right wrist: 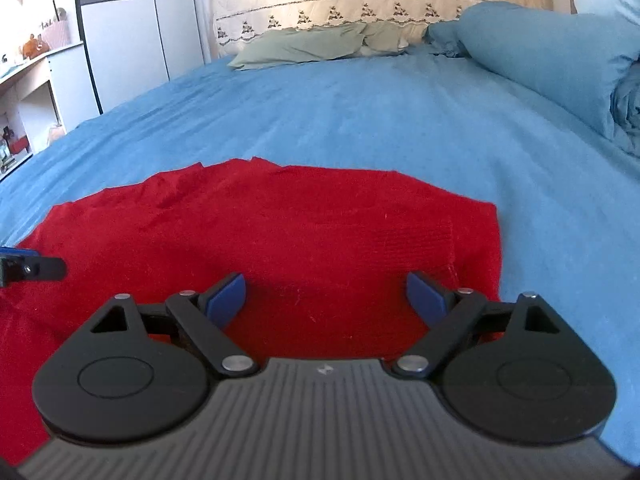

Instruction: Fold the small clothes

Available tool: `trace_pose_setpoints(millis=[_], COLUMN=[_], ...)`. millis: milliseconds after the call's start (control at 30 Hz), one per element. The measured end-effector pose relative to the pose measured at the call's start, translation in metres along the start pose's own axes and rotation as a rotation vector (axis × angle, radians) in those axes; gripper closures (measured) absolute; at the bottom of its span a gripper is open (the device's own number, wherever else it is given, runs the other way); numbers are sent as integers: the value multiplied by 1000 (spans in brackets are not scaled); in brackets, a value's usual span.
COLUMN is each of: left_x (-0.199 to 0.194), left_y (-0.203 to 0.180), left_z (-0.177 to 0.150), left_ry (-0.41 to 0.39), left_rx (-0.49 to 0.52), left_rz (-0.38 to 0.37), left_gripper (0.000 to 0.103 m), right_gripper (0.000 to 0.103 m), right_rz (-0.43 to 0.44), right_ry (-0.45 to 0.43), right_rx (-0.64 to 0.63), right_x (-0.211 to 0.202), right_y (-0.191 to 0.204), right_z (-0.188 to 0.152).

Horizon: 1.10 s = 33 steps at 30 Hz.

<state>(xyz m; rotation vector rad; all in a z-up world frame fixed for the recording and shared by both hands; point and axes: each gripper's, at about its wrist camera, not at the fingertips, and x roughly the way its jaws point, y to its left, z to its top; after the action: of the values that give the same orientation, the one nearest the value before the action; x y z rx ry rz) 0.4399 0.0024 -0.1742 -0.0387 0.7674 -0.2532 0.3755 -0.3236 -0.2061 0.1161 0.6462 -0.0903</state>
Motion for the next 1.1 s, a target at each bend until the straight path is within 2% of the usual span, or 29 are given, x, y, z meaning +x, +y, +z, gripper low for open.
trace_pose_setpoints(millis=[67, 133, 233, 300, 467, 633, 767, 867, 933, 1100], left_x=[-15, -39, -97, -141, -228, -284, -304, -309, -310, -302], left_y=[0, -2, -9, -13, -11, -14, -15, -12, -7, -3], left_z=[5, 10, 17, 17, -8, -64, -108, -142, -163, -194], left_ry=[-13, -59, -135, -156, -110, -38, 15, 58, 83, 99], left_rx=[-27, -42, -17, 2, -39, -49, -71, -76, -89, -58], left_rz=[10, 1, 9, 13, -13, 53, 79, 74, 86, 126], left_gripper=[0, 0, 0, 0, 0, 0, 0, 0, 0, 2], right_gripper=[0, 0, 0, 0, 0, 0, 0, 0, 0, 0], right_rz=[-19, -7, 20, 12, -51, -81, -118, -107, -94, -121], right_ry=[-3, -49, -133, -174, -247, -260, -203, -105, -12, 95], right_rx=[-16, -1, 15, 1, 2, 11, -33, -44, -8, 97], right_x=[-10, -37, -96, -135, -250, -334, -368, -375, -371, -368], right_y=[2, 2, 2, 1, -6, -7, -1, 4, 4, 5], right_z=[6, 15, 27, 37, 32, -2, -36, -71, -94, -139])
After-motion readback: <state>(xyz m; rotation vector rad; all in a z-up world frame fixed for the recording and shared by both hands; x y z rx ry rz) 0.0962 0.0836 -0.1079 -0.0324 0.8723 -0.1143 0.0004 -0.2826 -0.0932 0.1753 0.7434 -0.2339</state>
